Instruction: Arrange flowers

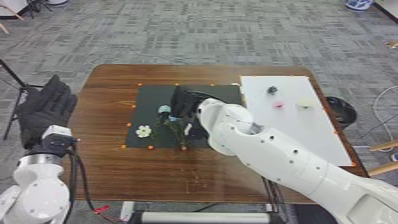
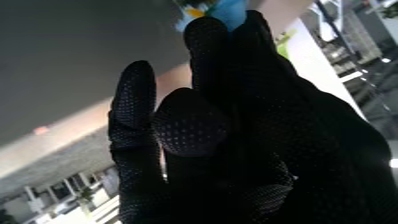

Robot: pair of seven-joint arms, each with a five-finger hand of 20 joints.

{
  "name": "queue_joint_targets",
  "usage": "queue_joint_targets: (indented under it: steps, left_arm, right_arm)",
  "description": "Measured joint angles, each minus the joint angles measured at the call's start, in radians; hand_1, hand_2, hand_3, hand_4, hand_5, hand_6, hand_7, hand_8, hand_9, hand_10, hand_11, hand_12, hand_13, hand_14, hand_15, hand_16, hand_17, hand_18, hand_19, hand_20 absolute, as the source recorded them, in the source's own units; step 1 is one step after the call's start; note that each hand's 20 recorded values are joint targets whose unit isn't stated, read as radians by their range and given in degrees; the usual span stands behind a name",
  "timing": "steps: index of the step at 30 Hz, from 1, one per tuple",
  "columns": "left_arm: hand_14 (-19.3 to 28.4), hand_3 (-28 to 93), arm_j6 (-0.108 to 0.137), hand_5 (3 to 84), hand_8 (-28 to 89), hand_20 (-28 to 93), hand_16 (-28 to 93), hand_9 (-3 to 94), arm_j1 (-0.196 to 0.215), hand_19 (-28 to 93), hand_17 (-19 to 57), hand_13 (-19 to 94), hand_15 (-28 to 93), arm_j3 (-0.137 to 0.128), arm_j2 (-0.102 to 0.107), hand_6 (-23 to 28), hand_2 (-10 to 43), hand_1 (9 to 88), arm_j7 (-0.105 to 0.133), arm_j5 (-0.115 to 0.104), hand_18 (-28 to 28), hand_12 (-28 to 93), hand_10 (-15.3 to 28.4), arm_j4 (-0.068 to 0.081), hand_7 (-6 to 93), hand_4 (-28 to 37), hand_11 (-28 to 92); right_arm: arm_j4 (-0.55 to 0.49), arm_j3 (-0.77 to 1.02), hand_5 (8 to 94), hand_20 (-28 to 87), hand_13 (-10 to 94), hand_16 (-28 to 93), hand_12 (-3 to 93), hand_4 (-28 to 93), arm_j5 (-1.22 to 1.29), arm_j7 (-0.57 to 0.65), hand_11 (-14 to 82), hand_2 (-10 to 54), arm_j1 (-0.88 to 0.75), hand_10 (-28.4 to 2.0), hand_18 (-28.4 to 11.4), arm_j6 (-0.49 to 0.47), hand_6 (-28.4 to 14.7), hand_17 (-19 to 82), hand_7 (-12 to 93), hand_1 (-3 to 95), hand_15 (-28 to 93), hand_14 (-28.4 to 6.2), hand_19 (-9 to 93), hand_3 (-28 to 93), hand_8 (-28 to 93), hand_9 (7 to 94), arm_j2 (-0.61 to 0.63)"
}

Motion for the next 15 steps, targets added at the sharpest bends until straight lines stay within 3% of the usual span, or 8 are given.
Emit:
queue_joint_targets:
  steps: [9, 15]
  left_arm:
    - [9.5, 73, -0.001, 40.7, -8, 3, -7, 25.2, -0.018, 24, -3.6, 17, 12, 0.012, 0.012, 8.3, 20.0, 23.8, -0.001, 0.001, 7.0, 5, 12.7, 0.004, 6.6, -28.3, 15]
    - [9.6, 73, -0.001, 40.8, -8, 3, -6, 25.3, -0.016, 25, -3.7, 17, 12, 0.01, 0.012, 8.3, 19.8, 24.6, 0.0, 0.001, 7.0, 5, 12.7, 0.003, 6.6, -28.3, 16]
  right_arm:
    - [0.046, 0.0, 73.3, 42, 78, 40, 51.5, -26, 0.005, 0.081, 16.6, -9.5, -0.004, -7.2, -18.5, 0.071, -0.2, 35, 33, 60.7, 70, -4.2, 72, 70, 7, 83.1, -0.035]
    - [0.042, 0.014, 70.8, 42, 76, 41, 52.6, -25, 0.008, 0.078, 18.6, -9.5, -0.011, -7.7, -18.5, 0.059, -0.2, 34, 34, 59.9, 72, -5.2, 72, 70, 4, 81.3, -0.034]
